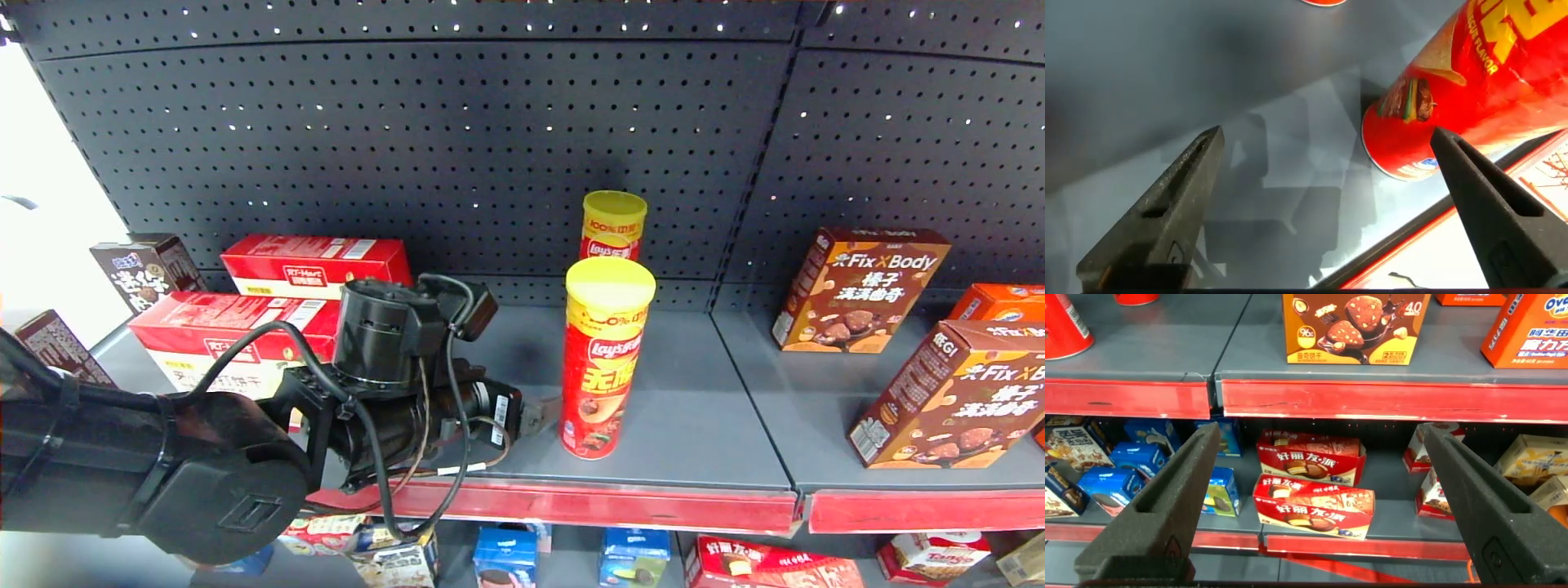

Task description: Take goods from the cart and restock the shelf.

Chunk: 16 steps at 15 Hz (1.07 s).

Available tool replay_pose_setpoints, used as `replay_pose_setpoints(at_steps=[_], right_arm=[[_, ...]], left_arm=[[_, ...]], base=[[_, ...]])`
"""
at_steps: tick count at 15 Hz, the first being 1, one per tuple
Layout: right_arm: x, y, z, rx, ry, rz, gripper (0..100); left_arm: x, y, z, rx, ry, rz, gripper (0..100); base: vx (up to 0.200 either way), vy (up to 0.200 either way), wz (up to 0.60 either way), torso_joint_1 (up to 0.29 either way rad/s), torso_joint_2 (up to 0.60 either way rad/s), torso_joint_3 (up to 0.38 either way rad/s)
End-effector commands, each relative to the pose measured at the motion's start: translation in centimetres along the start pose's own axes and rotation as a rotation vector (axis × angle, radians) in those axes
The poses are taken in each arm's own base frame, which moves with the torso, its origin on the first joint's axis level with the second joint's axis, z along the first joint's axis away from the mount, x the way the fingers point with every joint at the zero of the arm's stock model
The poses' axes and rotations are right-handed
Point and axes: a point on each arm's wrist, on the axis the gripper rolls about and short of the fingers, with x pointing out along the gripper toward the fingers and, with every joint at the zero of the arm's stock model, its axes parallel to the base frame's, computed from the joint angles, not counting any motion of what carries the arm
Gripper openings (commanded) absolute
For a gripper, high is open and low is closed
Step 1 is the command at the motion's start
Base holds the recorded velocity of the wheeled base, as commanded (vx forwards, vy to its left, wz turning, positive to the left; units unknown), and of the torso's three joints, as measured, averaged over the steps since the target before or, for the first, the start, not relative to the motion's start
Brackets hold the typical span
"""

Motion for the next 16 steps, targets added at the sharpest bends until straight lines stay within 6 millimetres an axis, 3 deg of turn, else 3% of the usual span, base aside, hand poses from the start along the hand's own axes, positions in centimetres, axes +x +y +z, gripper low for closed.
replay_pose_setpoints(at_steps=[1,11,16], right_arm=[[0.0,0.0,0.0,0.000,0.001,0.001,100],[0.0,0.0,0.0,0.000,0.001,0.001,100],[0.0,0.0,0.0,0.000,0.001,0.001,100]], left_arm=[[0.1,-0.1,-0.1,0.002,0.003,-0.003,100],[0.5,-0.5,0.2,0.019,-0.002,-0.014,100],[-0.6,-0.4,-0.4,0.049,0.006,-0.006,100]], base=[[0.000,0.000,0.00,0.000,0.00,0.000],[0.000,0.000,0.00,0.000,0.00,0.000],[0.000,0.000,0.00,0.000,0.00,0.000]])
